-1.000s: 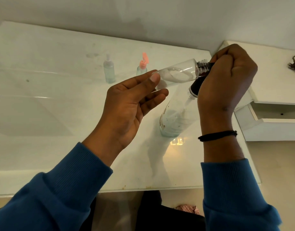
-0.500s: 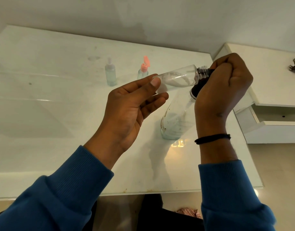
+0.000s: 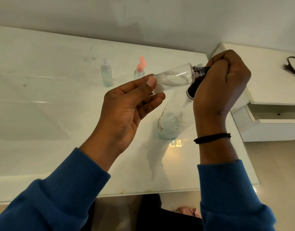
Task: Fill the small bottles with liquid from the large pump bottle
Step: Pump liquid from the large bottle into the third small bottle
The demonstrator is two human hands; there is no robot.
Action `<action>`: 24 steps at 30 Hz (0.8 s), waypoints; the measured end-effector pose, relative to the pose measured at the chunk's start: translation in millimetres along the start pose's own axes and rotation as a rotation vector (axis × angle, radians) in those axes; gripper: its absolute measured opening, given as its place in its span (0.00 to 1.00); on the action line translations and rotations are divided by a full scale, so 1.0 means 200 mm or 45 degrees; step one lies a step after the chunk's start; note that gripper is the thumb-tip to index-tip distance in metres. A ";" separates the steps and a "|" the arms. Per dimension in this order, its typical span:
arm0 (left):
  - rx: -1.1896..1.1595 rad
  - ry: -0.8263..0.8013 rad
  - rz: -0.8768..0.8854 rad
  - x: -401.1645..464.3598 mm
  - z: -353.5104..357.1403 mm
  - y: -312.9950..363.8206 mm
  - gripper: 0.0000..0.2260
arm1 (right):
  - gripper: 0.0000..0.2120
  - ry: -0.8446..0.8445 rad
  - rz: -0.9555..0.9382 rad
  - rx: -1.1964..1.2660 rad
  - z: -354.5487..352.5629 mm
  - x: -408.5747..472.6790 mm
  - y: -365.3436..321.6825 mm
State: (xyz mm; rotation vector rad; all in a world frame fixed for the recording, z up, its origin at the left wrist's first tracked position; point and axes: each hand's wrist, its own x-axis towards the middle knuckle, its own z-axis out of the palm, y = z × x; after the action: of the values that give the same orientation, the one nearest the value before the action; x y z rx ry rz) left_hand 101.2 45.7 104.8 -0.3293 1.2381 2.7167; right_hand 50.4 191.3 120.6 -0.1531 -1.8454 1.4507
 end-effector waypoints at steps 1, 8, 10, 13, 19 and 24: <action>-0.001 -0.003 0.002 0.00 0.00 0.00 0.19 | 0.13 0.000 -0.009 -0.018 0.00 0.01 0.00; 0.002 0.007 0.001 0.00 0.00 0.00 0.19 | 0.14 -0.004 0.057 0.053 0.00 -0.02 0.00; 0.001 -0.002 -0.001 0.00 0.00 0.00 0.19 | 0.12 -0.015 0.030 -0.017 0.00 0.00 0.00; -0.001 -0.004 0.004 0.00 0.00 0.00 0.18 | 0.12 -0.007 0.037 -0.018 0.00 0.00 0.00; -0.003 0.010 -0.006 0.00 0.00 0.00 0.19 | 0.16 -0.020 0.069 -0.018 0.00 -0.01 0.01; -0.013 0.007 -0.003 0.00 0.00 0.00 0.19 | 0.14 -0.005 0.027 -0.032 0.00 -0.02 0.00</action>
State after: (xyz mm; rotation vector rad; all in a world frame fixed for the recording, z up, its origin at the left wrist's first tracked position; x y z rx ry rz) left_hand 100.6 45.7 103.8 -0.3396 1.2254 2.7229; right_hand 52.2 189.2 118.8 -0.1823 -1.8710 1.4435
